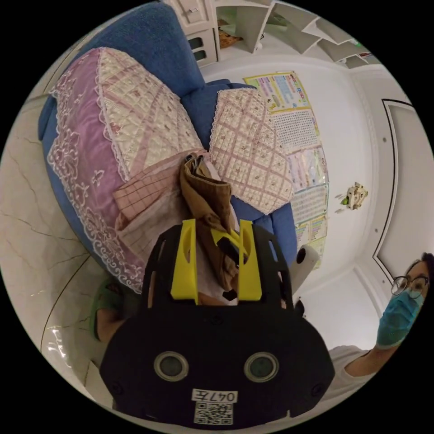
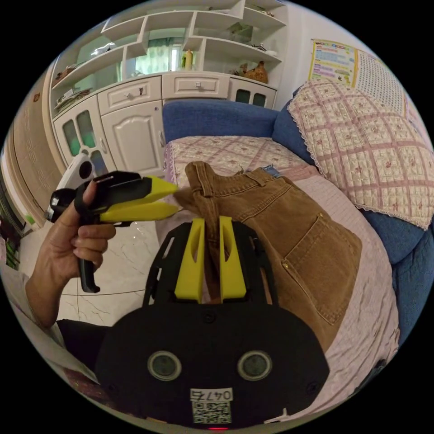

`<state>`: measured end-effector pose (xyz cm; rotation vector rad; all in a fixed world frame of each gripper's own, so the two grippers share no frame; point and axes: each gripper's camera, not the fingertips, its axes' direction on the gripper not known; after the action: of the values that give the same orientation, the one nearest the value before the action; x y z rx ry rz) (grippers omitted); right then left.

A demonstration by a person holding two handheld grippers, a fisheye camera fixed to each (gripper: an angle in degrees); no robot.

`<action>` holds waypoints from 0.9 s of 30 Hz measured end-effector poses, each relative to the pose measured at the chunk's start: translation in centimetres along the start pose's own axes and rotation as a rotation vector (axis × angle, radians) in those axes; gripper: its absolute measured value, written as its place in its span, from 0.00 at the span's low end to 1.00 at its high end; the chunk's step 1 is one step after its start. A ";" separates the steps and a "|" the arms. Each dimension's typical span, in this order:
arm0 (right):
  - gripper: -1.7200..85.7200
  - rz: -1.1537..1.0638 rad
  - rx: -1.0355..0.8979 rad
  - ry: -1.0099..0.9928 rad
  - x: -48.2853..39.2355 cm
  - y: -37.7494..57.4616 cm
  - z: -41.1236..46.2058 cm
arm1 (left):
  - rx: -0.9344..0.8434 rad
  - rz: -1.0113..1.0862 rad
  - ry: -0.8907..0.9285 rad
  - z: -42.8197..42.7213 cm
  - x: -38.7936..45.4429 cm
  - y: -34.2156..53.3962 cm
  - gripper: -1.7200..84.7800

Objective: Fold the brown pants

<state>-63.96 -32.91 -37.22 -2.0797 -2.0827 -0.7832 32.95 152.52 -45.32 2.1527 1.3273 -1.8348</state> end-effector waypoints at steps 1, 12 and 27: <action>0.04 0.014 0.018 -0.004 1.2 0.7 0.1 | -0.014 0.001 -0.063 0.7 -1.6 0.5 0.23; 0.08 0.074 0.133 -0.091 17.4 11.9 -5.7 | -0.041 0.060 -0.182 13.8 -11.3 -0.7 0.20; 0.14 0.779 0.028 -0.252 59.1 30.8 -0.6 | 0.018 0.152 -0.257 28.0 -12.5 4.8 0.11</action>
<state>-38.50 18.51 -3.33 -2.7589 -1.1382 -0.3752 14.03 127.94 -46.09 1.8855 1.0677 -1.9848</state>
